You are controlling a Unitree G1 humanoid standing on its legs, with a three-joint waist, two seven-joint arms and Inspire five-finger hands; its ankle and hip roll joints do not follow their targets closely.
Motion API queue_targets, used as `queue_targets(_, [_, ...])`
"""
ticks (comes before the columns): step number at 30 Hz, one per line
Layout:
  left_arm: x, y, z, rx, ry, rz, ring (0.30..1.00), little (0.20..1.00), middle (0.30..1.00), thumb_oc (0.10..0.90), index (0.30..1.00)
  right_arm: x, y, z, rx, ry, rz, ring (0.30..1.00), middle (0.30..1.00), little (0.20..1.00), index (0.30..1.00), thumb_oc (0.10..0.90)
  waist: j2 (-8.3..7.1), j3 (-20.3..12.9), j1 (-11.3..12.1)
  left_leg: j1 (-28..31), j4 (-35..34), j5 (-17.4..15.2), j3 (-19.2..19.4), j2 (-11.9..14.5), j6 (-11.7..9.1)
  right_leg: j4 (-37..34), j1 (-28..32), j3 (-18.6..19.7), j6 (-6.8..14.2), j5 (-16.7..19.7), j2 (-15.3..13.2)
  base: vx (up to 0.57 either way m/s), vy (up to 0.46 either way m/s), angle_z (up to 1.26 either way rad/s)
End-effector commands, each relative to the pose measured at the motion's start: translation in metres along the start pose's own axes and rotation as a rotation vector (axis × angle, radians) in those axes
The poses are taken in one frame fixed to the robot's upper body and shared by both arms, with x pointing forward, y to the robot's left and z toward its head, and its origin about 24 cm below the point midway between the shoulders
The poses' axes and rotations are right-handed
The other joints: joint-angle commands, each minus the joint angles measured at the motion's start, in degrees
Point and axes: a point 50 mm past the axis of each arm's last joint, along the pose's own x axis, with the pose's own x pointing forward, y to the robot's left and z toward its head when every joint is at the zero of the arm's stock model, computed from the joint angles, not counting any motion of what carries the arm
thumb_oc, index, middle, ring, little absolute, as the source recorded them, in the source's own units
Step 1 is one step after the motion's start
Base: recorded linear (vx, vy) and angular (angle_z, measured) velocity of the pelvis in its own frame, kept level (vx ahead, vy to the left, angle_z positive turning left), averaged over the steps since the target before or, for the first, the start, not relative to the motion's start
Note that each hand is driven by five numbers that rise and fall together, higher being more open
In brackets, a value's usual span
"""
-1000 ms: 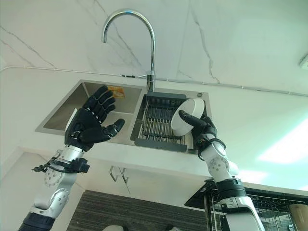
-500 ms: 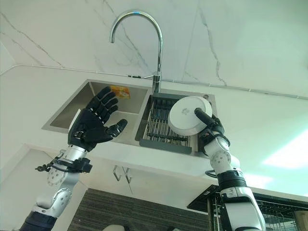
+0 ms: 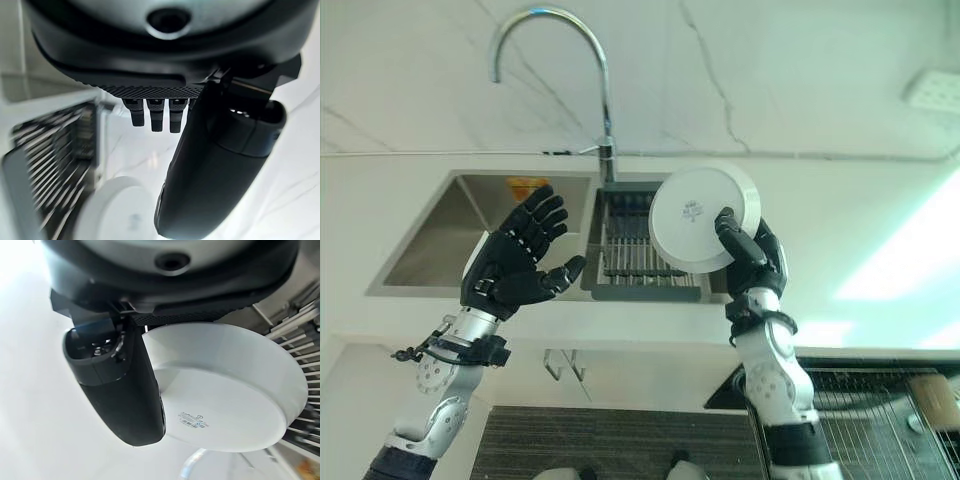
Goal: Place the dishes in the dishwasher.
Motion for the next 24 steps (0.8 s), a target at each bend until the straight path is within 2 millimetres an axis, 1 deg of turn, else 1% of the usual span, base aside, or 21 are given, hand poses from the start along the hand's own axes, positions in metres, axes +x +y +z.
queue_targets(1, [0.009, -0.027, 0.060, 0.084, -0.320, -0.193, 0.900, 0.900, 0.900, 0.800, 0.900, 0.007, 0.053, 0.078, 0.051, -0.481, 0.305, 0.300, 0.300, 0.300, 0.300, 0.400, -0.70, -0.1, 1.1, 0.4, -0.9, -4.4, -1.9, -0.9, 1.1, -0.2, -0.5, -0.7, 6.6, 1.5, -5.2, -0.19, 0.079, -0.63])
queue_targets(2, [0.008, -0.030, 0.061, 0.099, -0.325, -0.207, 0.900, 0.900, 0.900, 0.800, 0.900, 0.002, 0.061, 0.081, 0.077, -0.506, 0.350, 0.300, 0.300, 0.300, 0.300, 0.400, -1.01, 0.7, 1.7, 0.3, -0.9, -4.7, 0.7, -0.4, 0.7, -0.2, -1.4, -5.6, 7.8, 4.3, -7.8, -0.25, 0.112, -0.79])
queue_targets(3, [0.007, -0.033, 0.062, 0.114, -0.321, -0.226, 0.900, 0.900, 0.900, 0.800, 0.900, -0.001, 0.065, 0.081, 0.130, -0.509, 0.395, 0.300, 0.300, 0.300, 0.300, 0.400, -1.29, 1.5, 2.4, 1.0, -0.9, -5.2, 3.7, 0.3, 0.6, -0.2, -0.6, -11.3, 8.8, 7.3, -10.1, -0.15, 0.085, -1.11])
queue_targets(4, [0.008, -0.037, 0.060, 0.141, -0.284, -0.306, 0.900, 0.900, 0.900, 0.800, 0.900, -0.004, 0.068, 0.079, 0.151, -0.513, 0.421, 0.300, 0.300, 0.300, 0.300, 0.400, -1.08, 1.9, 2.8, 1.8, -0.9, -5.7, 5.7, 1.2, 0.6, -0.2, 0.7, -14.1, 9.1, 8.3, -11.1, -0.08, 0.077, -1.93])
queue_targets(5, [0.008, -0.043, 0.056, 0.198, -0.249, -0.384, 0.900, 0.900, 0.900, 0.800, 0.900, -0.007, 0.067, 0.079, 0.163, -0.518, 0.440, 0.300, 0.300, 0.300, 0.300, 0.400, -0.83, 1.9, 2.7, 2.1, -0.9, -5.7, 6.7, 1.5, 0.9, -0.2, 2.1, -14.7, 8.9, 8.6, -11.5, -0.04, 0.076, -1.97])
queue_targets(6, [0.007, -0.050, 0.051, 0.289, -0.195, -0.475, 0.900, 0.900, 0.900, 0.800, 0.900, -0.010, 0.064, 0.082, 0.181, -0.522, 0.459, 0.300, 0.300, 0.300, 0.300, 0.400, -0.23, 1.7, 2.0, 2.2, -0.9, -5.5, 7.2, 1.7, 1.4, -0.2, 3.9, -14.0, 8.4, 8.4, -10.9, -0.04, 0.075, -1.46])
queue_targets(7, [0.006, -0.054, 0.049, 0.295, -0.166, -0.536, 0.900, 0.900, 0.900, 0.800, 0.900, -0.013, 0.060, 0.085, 0.193, -0.526, 0.465, 0.300, 0.300, 0.300, 0.300, 0.400, 0.41, 1.5, 1.3, 2.1, -0.9, -5.2, 7.0, 1.9, 1.9, -0.2, 5.1, -12.4, 7.8, 8.1, -10.0, -0.04, 0.067, -0.49])
queue_targets(9, [0.007, -0.058, 0.048, 0.220, -0.133, -0.625, 0.900, 0.900, 0.900, 0.800, 0.900, -0.022, 0.056, 0.087, 0.217, -0.543, 0.511, 0.300, 0.300, 0.300, 0.300, 0.400, 1.78, 0.8, -0.1, 1.1, -0.9, -4.3, 6.4, 2.7, 2.5, -0.2, 7.6, -9.3, 5.7, 6.0, -8.2, -0.04, 0.006, -0.01])
queue_targets(10, [0.007, -0.059, 0.046, 0.212, -0.119, -0.652, 0.900, 0.900, 0.900, 0.800, 0.900, -0.025, 0.055, 0.087, 0.214, -0.553, 0.520, 0.300, 0.300, 0.300, 0.300, 0.400, 1.94, 0.4, -0.6, 0.7, -0.9, -4.1, 6.4, 3.1, 2.5, -0.2, 8.3, -8.3, 5.3, 4.5, -7.7, -0.04, -0.056, 0.19])
queue_targets(11, [0.007, -0.059, 0.046, 0.211, -0.109, -0.667, 0.900, 0.900, 0.900, 0.800, 0.900, -0.027, 0.055, 0.087, 0.206, -0.561, 0.516, 0.300, 0.300, 0.300, 0.300, 0.400, 1.90, 0.2, -0.8, 0.5, -0.9, -3.9, 6.7, 3.3, 2.4, -0.2, 8.8, -7.9, 5.2, 3.5, -7.5, -0.06, -0.142, 0.13])
queue_targets(12, [0.005, -0.062, 0.045, 0.203, -0.093, -0.694, 0.900, 0.900, 0.900, 0.800, 0.900, -0.030, 0.055, 0.088, 0.198, -0.570, 0.519, 0.300, 0.300, 0.300, 0.300, 0.400, 1.54, -0.4, -0.9, 0.2, -0.9, -3.4, 8.3, 4.2, 1.9, -0.2, 9.8, -8.2, 5.1, -0.1, -7.1, -0.06, -0.194, 0.00])
queue_targets(13, [0.005, -0.063, 0.045, 0.184, -0.081, -0.704, 0.900, 0.900, 0.900, 0.800, 0.900, -0.032, 0.056, 0.088, 0.197, -0.574, 0.517, 0.300, 0.300, 0.300, 0.300, 0.400, 1.33, -0.9, -0.5, 0.2, -0.9, -3.2, 9.5, 4.9, 1.3, -0.2, 9.7, -9.4, 5.5, -1.1, -7.6, -0.04, -0.249, -0.10])
queue_targets(14, [0.004, -0.063, 0.044, 0.170, -0.074, -0.710, 0.900, 0.900, 0.900, 0.800, 0.900, -0.034, 0.055, 0.088, 0.191, -0.584, 0.509, 0.300, 0.300, 0.300, 0.300, 0.400, 1.33, -1.3, -0.3, 0.4, -0.9, -3.0, 10.2, 5.5, 0.7, -0.2, 9.5, -9.9, 6.0, -1.8, -8.0, 0.00, -0.178, -0.17])
queue_targets(16, [0.004, -0.065, 0.044, 0.148, -0.068, -0.717, 0.900, 0.900, 0.900, 0.800, 0.900, -0.035, 0.053, 0.089, 0.196, -0.596, 0.501, 0.300, 0.300, 0.300, 0.300, 0.400, 1.38, -1.5, -0.3, 0.7, -0.9, -2.9, 10.8, 6.2, 0.1, -0.2, 9.3, -9.9, 6.2, -2.4, -7.9, 0.02, -0.173, -0.48])
queue_targets(19, [0.002, -0.068, 0.038, 0.070, -0.027, -0.741, 0.900, 0.900, 0.900, 0.800, 0.900, -0.037, 0.048, 0.094, 0.178, -0.643, 0.442, 0.300, 0.300, 0.300, 0.300, 0.400, 1.41, -2.3, -1.1, 1.7, -0.9, -2.9, 11.5, 7.8, -1.0, -0.2, 9.0, -9.6, 6.4, -3.9, -6.8, 0.06, -0.231, -0.35])
queue_targets(22, [-0.004, -0.077, 0.027, -0.017, 0.031, -0.768, 0.900, 0.900, 0.900, 0.800, 0.900, -0.038, 0.043, 0.098, 0.155, -0.672, 0.399, 0.300, 0.300, 0.300, 0.300, 0.400, 1.47, -2.7, -2.3, 2.6, -0.9, -3.0, 11.7, 8.5, -1.4, -0.2, 8.9, -8.6, 5.9, -5.1, -5.3, 0.07, -0.188, -0.21])
queue_targets(24, [-0.010, -0.085, 0.012, -0.042, 0.111, -0.782, 0.900, 0.900, 0.900, 0.800, 0.900, -0.039, 0.041, 0.101, 0.114, -0.713, 0.368, 0.300, 0.300, 0.300, 0.300, 0.400, 1.62, -2.8, -3.5, 3.1, -0.9, -2.8, 12.4, 9.3, -1.7, -0.2, 8.5, -7.9, 5.5, -6.0, -4.2, 0.04, -0.171, -0.15])
